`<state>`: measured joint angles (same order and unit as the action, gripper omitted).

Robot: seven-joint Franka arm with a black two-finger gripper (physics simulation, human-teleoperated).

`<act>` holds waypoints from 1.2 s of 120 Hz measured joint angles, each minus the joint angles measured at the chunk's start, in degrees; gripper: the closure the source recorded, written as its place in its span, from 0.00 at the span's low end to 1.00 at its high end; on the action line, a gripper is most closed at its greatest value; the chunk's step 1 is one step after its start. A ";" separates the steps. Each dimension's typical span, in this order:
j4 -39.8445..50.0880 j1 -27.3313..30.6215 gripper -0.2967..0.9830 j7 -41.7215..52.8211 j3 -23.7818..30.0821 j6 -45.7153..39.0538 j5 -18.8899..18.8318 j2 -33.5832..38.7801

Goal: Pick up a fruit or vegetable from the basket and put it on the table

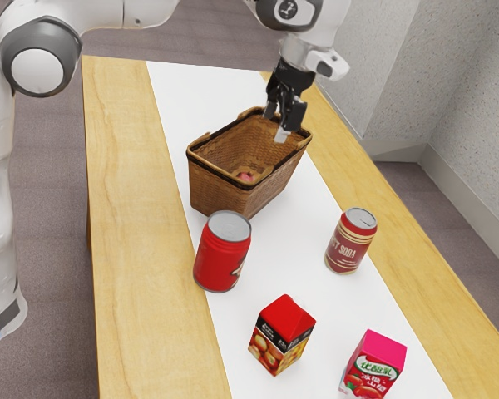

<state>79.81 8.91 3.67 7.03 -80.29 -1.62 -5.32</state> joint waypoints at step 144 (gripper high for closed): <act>-28.46 -0.41 0.23 47.98 4.03 -1.16 -2.94 -21.42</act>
<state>51.34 8.50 51.65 11.06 -81.45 -4.56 -26.74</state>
